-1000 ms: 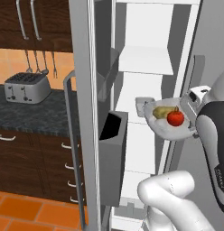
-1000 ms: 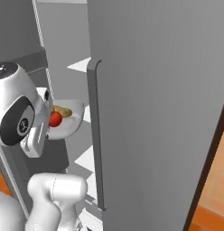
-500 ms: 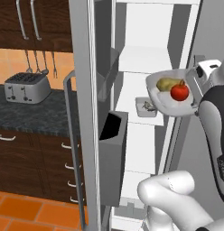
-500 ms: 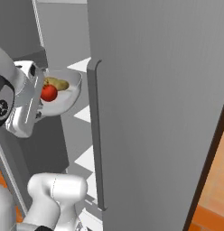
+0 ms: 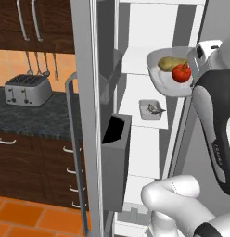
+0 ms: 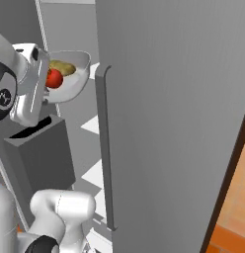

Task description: Take the meat container that has the fish and place it on the second highest rack of the freezer. Then take the vegetable container that has the tomato and potato and place it on the highest rack of the freezer.

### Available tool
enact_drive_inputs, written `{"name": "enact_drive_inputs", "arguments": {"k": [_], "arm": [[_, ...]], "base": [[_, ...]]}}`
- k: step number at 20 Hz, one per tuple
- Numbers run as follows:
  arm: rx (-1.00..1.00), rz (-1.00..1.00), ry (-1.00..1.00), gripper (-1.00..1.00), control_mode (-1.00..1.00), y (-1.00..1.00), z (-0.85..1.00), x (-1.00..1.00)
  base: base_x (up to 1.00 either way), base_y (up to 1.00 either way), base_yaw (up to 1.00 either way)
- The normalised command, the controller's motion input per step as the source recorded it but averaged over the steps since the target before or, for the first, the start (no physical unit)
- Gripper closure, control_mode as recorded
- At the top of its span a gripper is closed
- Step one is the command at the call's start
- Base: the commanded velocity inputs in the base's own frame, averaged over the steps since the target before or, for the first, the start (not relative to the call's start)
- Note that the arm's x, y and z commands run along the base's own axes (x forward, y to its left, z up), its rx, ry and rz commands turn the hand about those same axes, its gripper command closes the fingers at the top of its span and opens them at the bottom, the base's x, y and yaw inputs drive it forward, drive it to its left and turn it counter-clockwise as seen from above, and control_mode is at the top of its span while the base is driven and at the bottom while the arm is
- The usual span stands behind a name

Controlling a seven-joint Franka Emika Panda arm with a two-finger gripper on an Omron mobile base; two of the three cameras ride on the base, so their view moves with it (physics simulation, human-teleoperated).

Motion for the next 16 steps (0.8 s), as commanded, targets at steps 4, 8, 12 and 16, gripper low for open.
{"name": "enact_drive_inputs", "arguments": {"k": [4,8,12,16], "arm": [[0.00,0.00,0.00,1.00,-1.00,0.03,0.00,0.73],[0.00,0.00,-0.01,1.00,-1.00,0.00,0.00,0.59],[0.00,0.00,0.00,1.00,-1.00,0.00,0.00,0.67],[0.01,-0.01,0.00,1.00,-1.00,-0.01,0.00,0.63]], "base": [[0.00,0.00,0.00],[0.00,0.00,0.00],[0.00,0.00,0.00],[0.00,0.00,0.00]]}}
